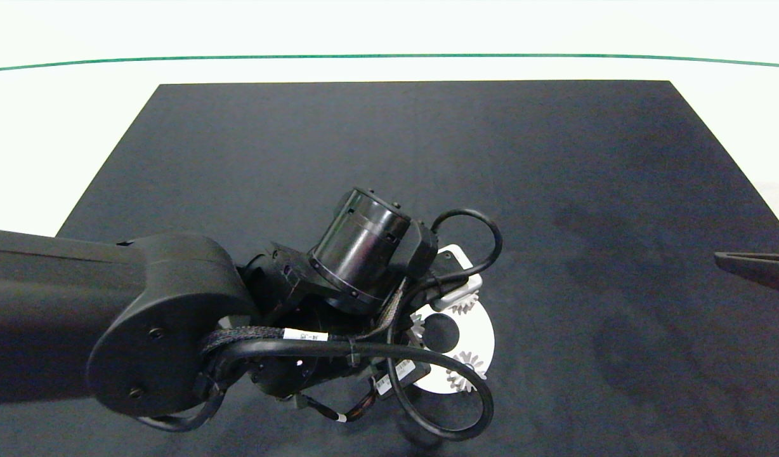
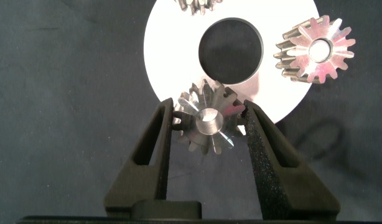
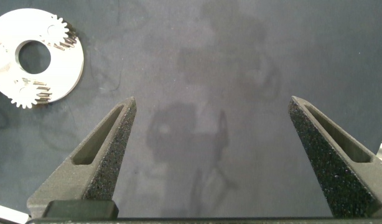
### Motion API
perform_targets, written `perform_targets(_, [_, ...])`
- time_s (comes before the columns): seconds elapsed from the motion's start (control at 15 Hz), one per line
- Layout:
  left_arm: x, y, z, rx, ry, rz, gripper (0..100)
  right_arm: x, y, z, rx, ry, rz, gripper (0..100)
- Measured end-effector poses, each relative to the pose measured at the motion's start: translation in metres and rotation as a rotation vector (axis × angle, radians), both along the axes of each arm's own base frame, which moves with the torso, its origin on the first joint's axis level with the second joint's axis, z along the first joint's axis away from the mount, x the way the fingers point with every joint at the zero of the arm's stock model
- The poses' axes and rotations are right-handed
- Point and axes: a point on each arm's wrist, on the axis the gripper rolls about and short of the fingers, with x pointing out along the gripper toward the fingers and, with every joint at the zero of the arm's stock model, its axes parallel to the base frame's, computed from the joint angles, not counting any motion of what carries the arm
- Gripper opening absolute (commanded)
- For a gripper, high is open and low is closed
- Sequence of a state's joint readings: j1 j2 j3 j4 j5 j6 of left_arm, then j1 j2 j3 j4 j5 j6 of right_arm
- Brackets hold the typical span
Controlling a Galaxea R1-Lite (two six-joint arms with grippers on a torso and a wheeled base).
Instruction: Install three planetary gears onto the carrier pins
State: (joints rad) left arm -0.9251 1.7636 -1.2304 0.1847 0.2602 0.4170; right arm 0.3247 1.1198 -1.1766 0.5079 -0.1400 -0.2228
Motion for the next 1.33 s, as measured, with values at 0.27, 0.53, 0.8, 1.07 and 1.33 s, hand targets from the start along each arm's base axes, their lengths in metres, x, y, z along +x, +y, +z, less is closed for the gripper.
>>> perform_targets(0.27, [0.0013, -0.0001, -0.0002, 0.004, -0.002, 0.000, 0, 0.0001, 0.0000, -0.0007, -0.001, 0.003, -0.001, 100])
perform_targets(0.53, [0.0062, 0.0057, 0.0028, 0.008, -0.014, 0.013, 0, 0.0005, -0.0012, -0.0010, 0.004, 0.005, -0.002, 100])
perform_targets(0.8, [0.0049, 0.0083, 0.0032, 0.006, -0.011, 0.018, 0, 0.0006, -0.0014, -0.0009, 0.005, 0.005, -0.002, 100])
perform_targets(1.07, [0.0044, 0.0089, 0.0013, 0.006, -0.006, 0.021, 0, 0.0022, -0.0008, -0.0012, 0.005, 0.008, 0.001, 100])
perform_targets(1.33, [0.0051, 0.0079, -0.0010, 0.005, -0.002, 0.023, 0, 0.0029, -0.0006, -0.0012, 0.005, 0.009, 0.001, 100])
